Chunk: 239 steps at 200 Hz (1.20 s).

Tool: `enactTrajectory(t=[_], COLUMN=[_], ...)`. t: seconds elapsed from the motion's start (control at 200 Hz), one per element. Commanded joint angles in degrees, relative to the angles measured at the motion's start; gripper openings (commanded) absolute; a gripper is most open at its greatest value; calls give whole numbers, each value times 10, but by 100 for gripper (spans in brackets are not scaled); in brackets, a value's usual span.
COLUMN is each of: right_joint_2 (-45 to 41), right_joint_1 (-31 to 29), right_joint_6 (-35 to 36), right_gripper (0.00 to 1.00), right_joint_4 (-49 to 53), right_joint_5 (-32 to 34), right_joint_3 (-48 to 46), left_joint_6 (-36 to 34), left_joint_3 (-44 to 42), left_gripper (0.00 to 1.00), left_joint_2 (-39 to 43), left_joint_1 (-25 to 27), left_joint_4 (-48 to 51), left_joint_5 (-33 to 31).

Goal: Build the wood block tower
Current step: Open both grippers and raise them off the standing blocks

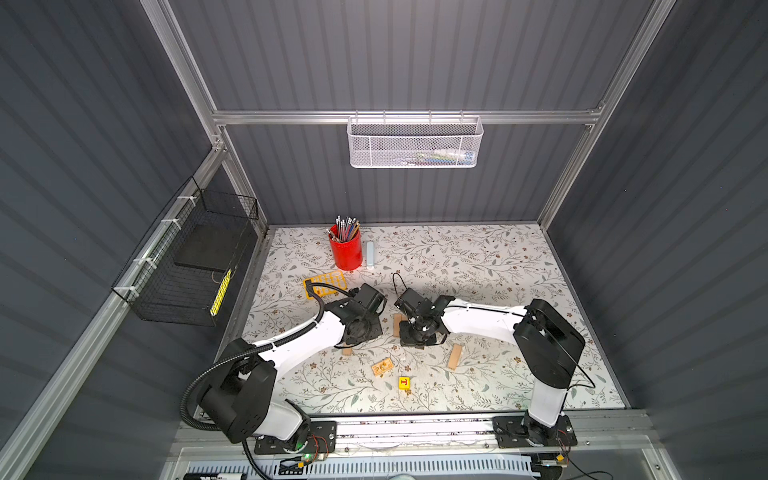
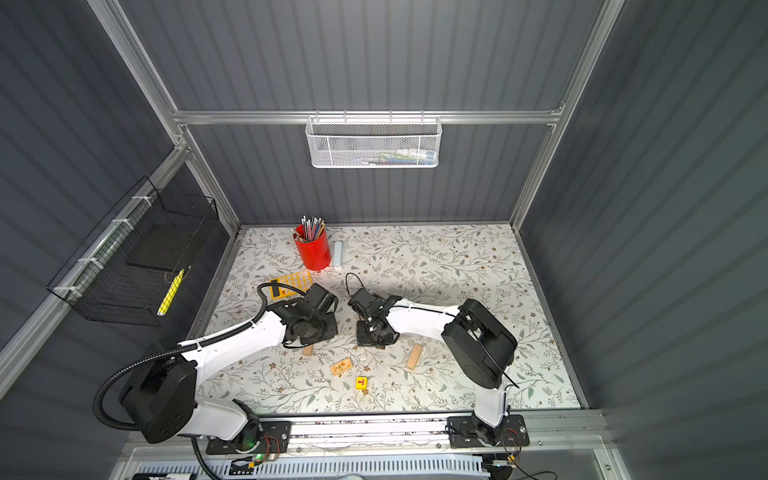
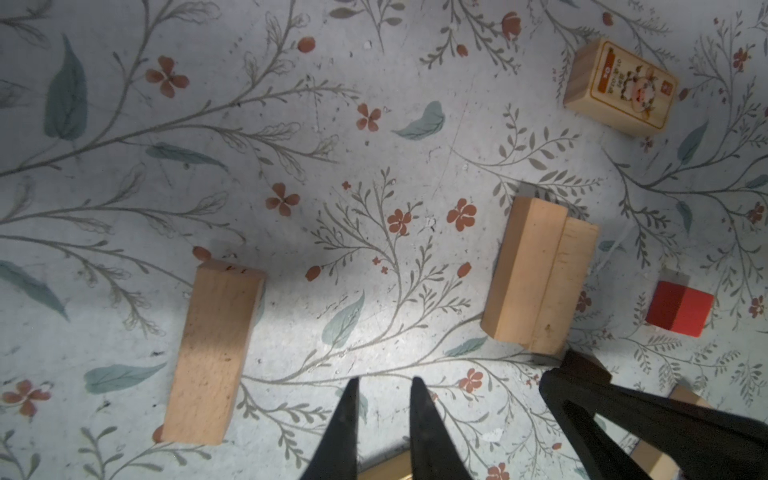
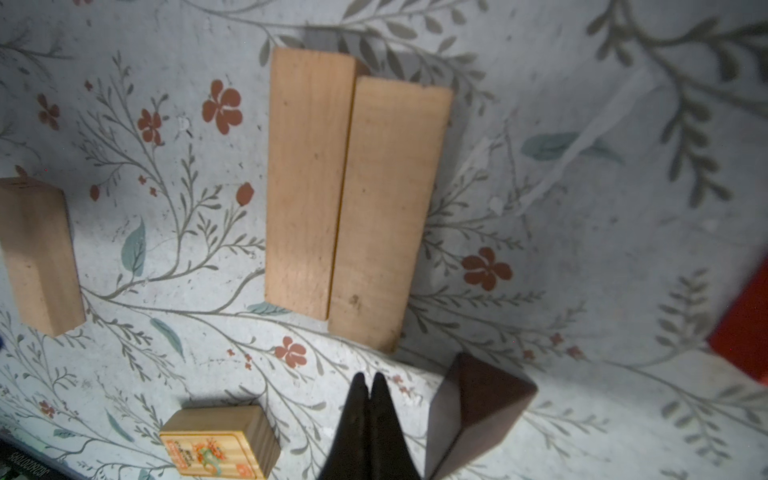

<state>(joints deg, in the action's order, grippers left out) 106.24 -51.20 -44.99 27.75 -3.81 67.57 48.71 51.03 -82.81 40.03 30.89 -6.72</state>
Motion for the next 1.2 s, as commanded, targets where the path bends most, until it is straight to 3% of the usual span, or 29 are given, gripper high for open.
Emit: enactTrajectory(t=[0.0, 1.191], right_joint_2=[11, 18], right_joint_1=[-1, -2], right_joint_6=[1, 15], right_gripper=[2, 2], right_joint_4=[14, 5], right_joint_5=[17, 16], right_joint_3=[14, 24], left_joint_6=[7, 5], left_joint_3=[-2, -1], left_gripper=[23, 25], left_joint_2=[10, 13], left_joint_1=[-4, -8], left_joint_4=[21, 25], left_joint_5=[-13, -13])
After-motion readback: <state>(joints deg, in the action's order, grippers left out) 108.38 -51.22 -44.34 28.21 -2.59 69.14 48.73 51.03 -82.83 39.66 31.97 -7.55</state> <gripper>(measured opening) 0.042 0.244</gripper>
